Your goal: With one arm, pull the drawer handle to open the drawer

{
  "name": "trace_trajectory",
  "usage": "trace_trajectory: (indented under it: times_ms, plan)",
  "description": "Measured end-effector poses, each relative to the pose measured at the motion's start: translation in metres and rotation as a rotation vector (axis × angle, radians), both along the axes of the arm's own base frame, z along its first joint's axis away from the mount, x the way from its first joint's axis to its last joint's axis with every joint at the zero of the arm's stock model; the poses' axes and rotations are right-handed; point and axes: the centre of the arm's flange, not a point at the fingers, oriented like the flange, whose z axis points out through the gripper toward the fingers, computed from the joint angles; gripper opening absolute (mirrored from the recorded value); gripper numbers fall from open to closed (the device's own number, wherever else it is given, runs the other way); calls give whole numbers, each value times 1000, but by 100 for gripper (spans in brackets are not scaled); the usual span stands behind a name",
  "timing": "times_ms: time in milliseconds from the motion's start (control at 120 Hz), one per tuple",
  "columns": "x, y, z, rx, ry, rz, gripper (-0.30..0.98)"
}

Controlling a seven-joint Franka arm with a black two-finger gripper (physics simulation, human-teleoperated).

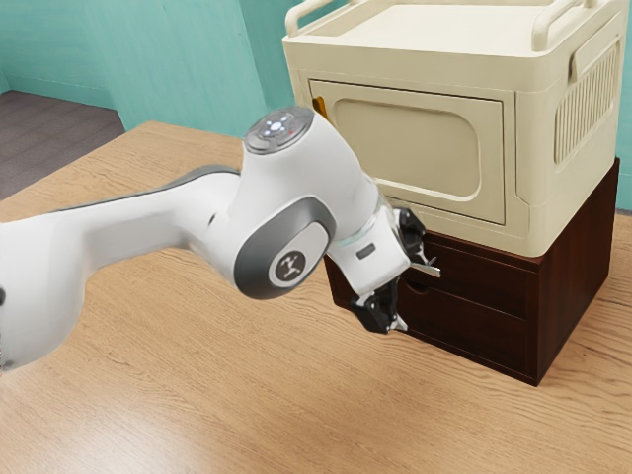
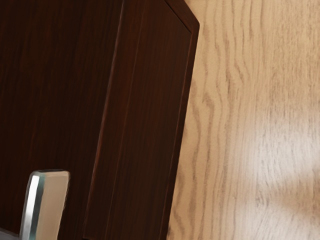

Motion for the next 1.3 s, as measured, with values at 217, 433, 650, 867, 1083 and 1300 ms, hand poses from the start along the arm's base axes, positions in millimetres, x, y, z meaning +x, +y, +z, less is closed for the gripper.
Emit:
trace_trajectory:
  times_ms: [217, 433, 650, 867, 1083, 1300]
  plan:
    - [2, 10, -1, 0, 1, 16, 68]
    - [1, 12, 3, 0, -6, 21, 68]
    - [0, 17, 6, -1, -9, 29, 56]
    - [-8, 19, 17, -2, -21, 35, 36]
    - [-19, 19, 13, 4, -8, 39, 32]
    - [-36, 20, 19, 9, -12, 40, 24]
